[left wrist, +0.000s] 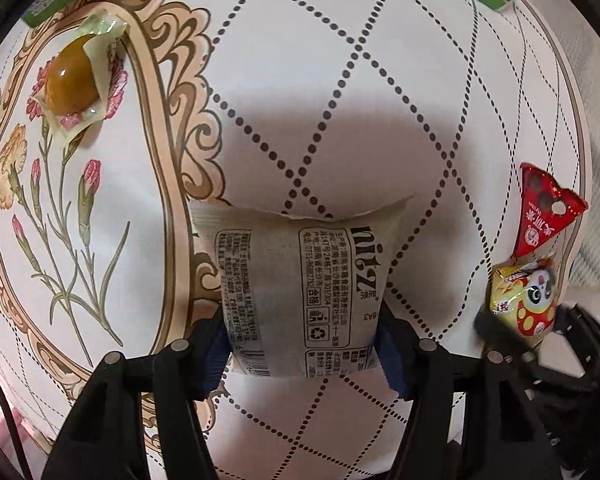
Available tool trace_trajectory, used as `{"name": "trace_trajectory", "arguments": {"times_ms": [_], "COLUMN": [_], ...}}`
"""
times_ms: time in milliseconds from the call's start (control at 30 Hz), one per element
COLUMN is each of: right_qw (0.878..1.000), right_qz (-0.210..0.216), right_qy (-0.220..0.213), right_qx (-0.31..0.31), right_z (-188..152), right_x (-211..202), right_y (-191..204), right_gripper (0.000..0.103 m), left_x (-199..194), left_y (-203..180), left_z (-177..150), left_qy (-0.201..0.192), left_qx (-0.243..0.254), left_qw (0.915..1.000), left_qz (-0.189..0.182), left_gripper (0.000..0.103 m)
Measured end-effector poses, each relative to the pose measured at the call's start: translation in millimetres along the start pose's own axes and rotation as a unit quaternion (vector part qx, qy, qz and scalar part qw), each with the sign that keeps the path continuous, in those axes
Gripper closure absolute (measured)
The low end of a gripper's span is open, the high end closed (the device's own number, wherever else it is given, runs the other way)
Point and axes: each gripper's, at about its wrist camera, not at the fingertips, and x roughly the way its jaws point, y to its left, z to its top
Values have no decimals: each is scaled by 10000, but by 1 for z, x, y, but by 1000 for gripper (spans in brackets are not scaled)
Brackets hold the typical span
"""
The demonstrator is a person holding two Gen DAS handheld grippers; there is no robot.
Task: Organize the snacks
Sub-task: 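Carry the bread and panda bag into the box and open both tools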
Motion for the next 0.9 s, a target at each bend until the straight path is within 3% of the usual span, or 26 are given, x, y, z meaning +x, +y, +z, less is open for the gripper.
{"name": "trace_trajectory", "arguments": {"times_ms": [133, 333, 533, 733, 900], "right_qw": [9999, 9992, 9954, 9833, 9763], "right_qz": [10, 287, 869, 1502, 1410], "right_qy": [-110, -246, -405, -1029, -1625], "right_qx": [33, 106, 56, -1, -213], "right_z": [-12, -22, -3, 53, 124], "right_x": [0, -27, -83, -154, -200], "right_y": [3, -8, -3, 2, 11], "right_gripper": [40, 46, 47, 47, 47], "left_x": [-17, -45, -110, -188, -232], "left_y": [44, 48, 51, 63, 75], "left_z": [-20, -34, -34, 10, 79], "left_qy": [-129, -309, -773, -1400, -1735], "left_qx": [-59, 32, 35, -19, -170], "left_qw": [9999, 9994, 9952, 9862, 9818], "left_qz": [-34, -163, -592, -888, -752], "left_gripper": [50, 55, 55, 55, 55]}}
